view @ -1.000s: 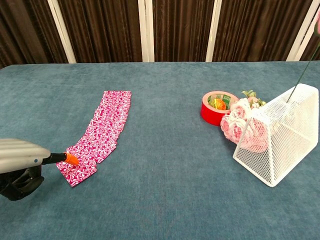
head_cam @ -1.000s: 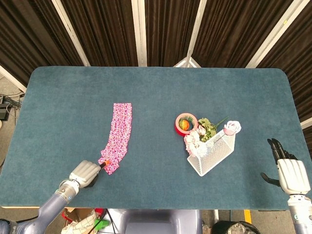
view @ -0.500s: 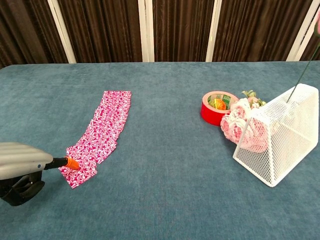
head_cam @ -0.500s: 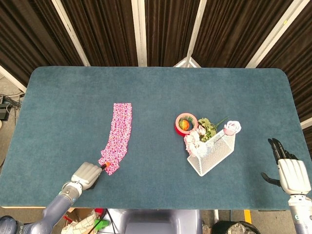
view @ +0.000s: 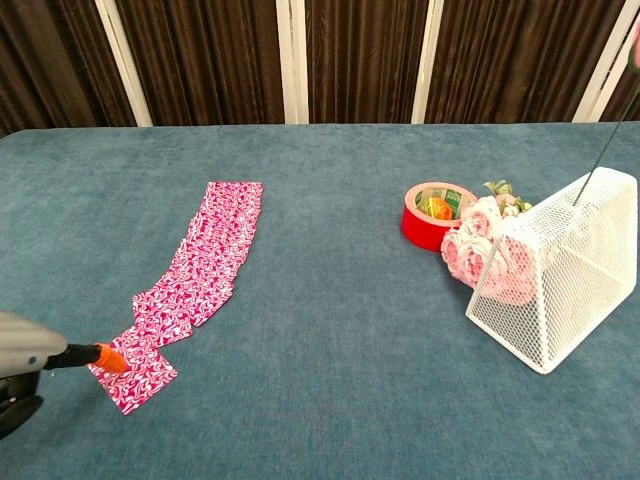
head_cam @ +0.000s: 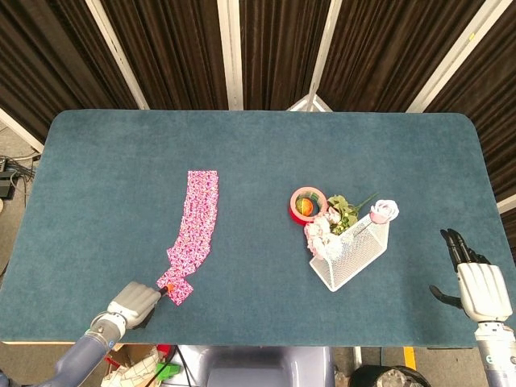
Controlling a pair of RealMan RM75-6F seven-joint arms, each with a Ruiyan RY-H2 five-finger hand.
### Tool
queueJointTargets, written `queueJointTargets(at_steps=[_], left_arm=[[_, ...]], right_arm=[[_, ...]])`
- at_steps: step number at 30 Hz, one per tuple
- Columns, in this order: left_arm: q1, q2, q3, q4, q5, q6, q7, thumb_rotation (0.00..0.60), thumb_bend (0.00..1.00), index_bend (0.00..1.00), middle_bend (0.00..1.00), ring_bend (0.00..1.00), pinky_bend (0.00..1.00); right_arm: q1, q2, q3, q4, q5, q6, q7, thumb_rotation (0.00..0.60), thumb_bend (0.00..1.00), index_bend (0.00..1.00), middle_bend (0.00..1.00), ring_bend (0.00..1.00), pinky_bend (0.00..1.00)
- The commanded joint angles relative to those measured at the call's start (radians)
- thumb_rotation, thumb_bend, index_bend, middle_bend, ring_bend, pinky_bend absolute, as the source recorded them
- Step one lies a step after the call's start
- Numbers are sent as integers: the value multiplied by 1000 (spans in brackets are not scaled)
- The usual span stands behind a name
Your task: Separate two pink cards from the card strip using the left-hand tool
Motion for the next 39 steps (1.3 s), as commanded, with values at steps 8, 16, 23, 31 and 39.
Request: queueJointTargets(at_steps=[8, 16, 23, 31, 39], left_arm=[[-28, 38, 48, -49, -49, -1, 3, 600, 952, 99, 836, 660, 600], [6, 107, 47, -79, 110, -11, -108, 600, 953, 101, 836, 660, 600], [30, 237, 44, -141, 268, -61, -258, 600, 952, 101, 836, 660, 600], [73, 232, -13, -58, 333, 45, -268, 600, 952, 101, 836, 660, 600], [15, 129, -68, 54, 144, -22, -236, 600, 952, 101, 836, 660, 600]], right_arm=[[1, -2, 2, 2, 1, 0, 3, 600, 181, 0, 106, 301, 406], [6, -10, -2, 5, -2, -8, -9, 600, 181, 0, 106, 301, 406], [8, -14, -2, 7, 5, -15, -16, 600, 181, 0, 106, 301, 406], [7, -12, 0, 6, 7, -13, -8, 600, 181, 0, 106, 301, 406], [8, -12, 0, 10, 11, -17, 2, 600, 181, 0, 106, 301, 406]])
